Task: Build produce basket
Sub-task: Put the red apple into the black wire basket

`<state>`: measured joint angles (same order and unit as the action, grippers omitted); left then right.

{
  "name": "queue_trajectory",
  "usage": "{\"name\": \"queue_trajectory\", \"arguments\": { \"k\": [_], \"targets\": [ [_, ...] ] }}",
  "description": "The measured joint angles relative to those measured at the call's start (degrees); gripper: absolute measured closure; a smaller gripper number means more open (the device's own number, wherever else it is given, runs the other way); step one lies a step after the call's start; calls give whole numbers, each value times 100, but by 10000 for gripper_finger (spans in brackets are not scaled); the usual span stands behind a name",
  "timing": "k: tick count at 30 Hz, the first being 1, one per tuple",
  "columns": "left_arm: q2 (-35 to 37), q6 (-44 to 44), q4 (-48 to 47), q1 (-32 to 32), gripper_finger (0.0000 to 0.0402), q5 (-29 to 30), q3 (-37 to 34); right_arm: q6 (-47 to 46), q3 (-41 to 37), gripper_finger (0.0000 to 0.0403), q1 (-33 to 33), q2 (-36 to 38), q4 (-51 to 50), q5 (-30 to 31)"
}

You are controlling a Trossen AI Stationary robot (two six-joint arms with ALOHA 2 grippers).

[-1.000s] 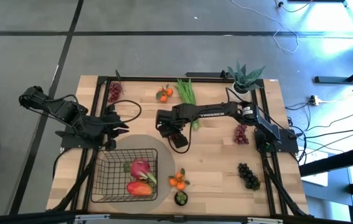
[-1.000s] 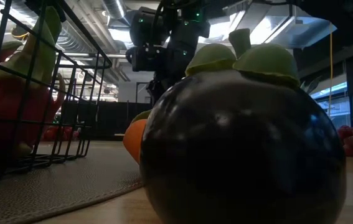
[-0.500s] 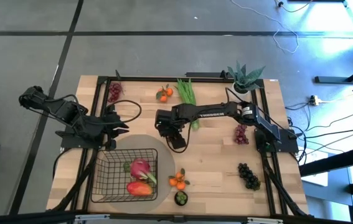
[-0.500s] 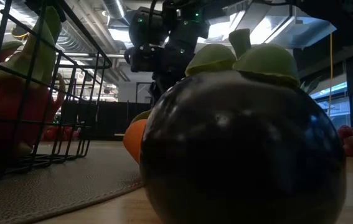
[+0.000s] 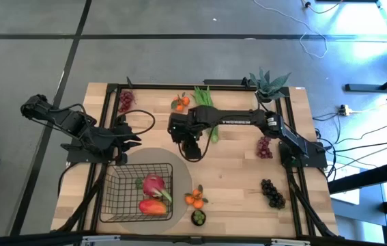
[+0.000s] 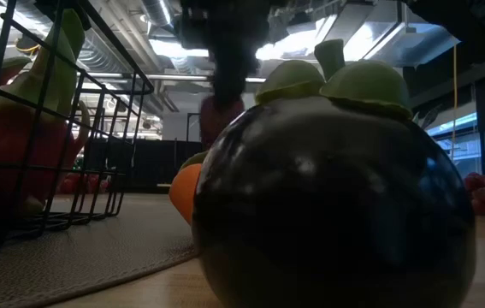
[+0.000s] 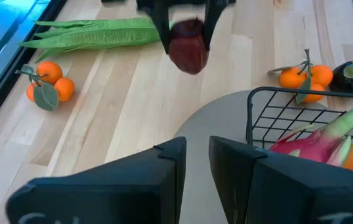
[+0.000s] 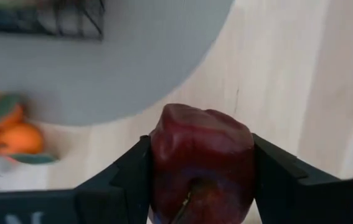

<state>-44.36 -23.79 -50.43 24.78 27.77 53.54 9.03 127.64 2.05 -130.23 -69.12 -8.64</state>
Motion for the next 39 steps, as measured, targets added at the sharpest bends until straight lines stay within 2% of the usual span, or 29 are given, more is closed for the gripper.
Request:
{"name": "queue_trajectory", "arguments": {
  "k": [4,6,14,22,31,39],
  "targets": [
    [0,0,0,2,342,0,0,-252,740,208,-114,8,-273,106],
    [2,0,-4,0,342,1,0,-382,636,206,-185,169,41,128],
    [0,0,38,0,342,1,0,-744,734,207,-531,251,229,149],
    [2,160,33,1,342,-75,0,-1326,730,207,-849,251,1338,151],
    [22,143,121,6,342,-797,0,-1709,715,207,-1231,251,1886,352],
    [22,208,200,385,342,-1518,0,-1964,124,207,-1354,243,2738,447]
  ]
}}
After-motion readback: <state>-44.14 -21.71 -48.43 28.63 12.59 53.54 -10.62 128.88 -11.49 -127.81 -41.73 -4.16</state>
